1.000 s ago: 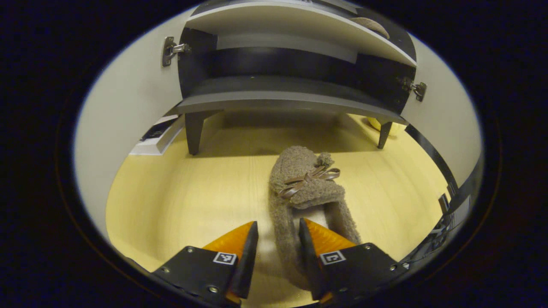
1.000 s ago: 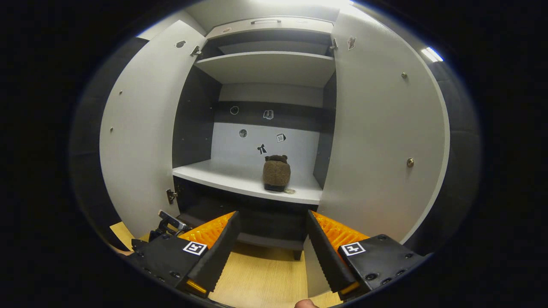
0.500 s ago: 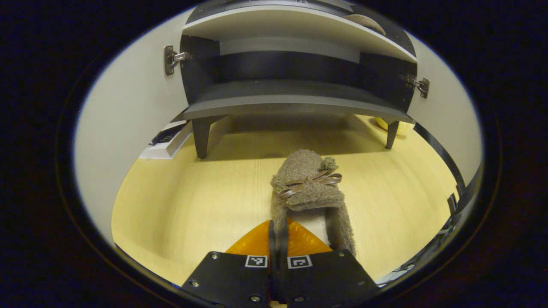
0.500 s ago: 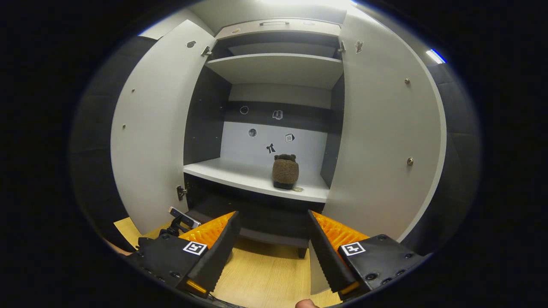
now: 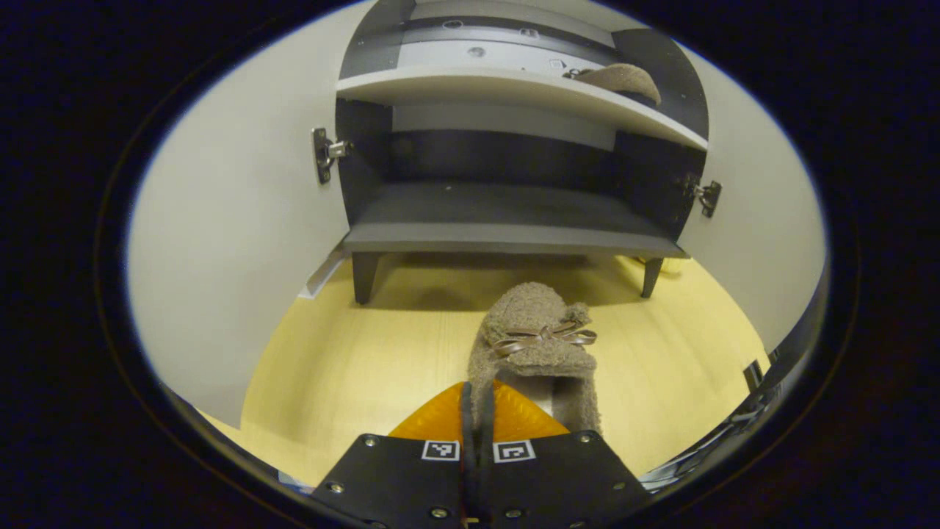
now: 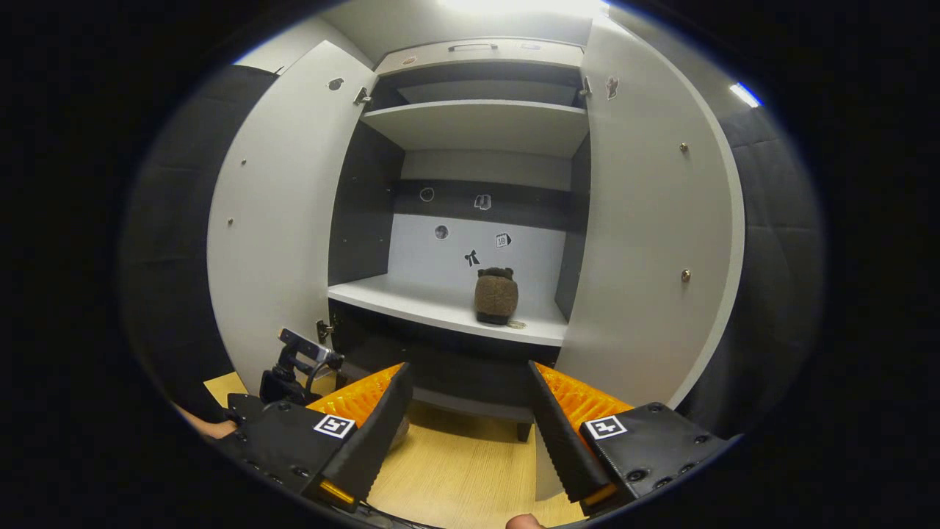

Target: Grab one shoe with the right hand and put it into the shoe cabinet, grab the other shoe with the left hand and put it into the shoe cabinet; then close the right door with the right hand and the left door with the left hand.

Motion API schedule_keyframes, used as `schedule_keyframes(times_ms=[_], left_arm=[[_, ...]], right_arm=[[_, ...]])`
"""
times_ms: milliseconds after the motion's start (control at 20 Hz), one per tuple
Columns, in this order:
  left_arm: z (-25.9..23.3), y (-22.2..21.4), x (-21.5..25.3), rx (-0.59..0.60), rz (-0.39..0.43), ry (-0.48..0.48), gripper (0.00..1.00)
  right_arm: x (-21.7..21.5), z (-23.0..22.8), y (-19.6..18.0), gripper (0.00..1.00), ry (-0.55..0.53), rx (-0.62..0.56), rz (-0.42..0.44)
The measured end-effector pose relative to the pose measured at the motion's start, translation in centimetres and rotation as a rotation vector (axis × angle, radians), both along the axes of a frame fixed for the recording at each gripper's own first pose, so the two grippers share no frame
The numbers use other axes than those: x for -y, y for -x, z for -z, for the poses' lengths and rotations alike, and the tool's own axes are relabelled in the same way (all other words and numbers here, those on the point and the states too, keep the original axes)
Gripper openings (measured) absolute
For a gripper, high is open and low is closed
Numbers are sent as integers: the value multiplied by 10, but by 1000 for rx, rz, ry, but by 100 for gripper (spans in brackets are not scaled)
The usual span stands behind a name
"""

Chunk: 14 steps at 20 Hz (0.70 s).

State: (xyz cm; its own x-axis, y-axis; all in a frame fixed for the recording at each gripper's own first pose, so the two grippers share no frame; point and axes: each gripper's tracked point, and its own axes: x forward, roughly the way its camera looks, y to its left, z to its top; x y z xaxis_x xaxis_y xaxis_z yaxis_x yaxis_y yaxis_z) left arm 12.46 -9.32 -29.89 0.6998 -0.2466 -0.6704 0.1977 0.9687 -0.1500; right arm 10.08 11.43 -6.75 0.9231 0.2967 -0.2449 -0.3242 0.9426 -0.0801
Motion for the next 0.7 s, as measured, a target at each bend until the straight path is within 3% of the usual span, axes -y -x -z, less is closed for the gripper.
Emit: schedule_keyframes(times_ms=[700], left_arm=[[-168,-53,4,277,-77,144,1]], right_arm=[[8,-5,7,98,-46,5,-4]])
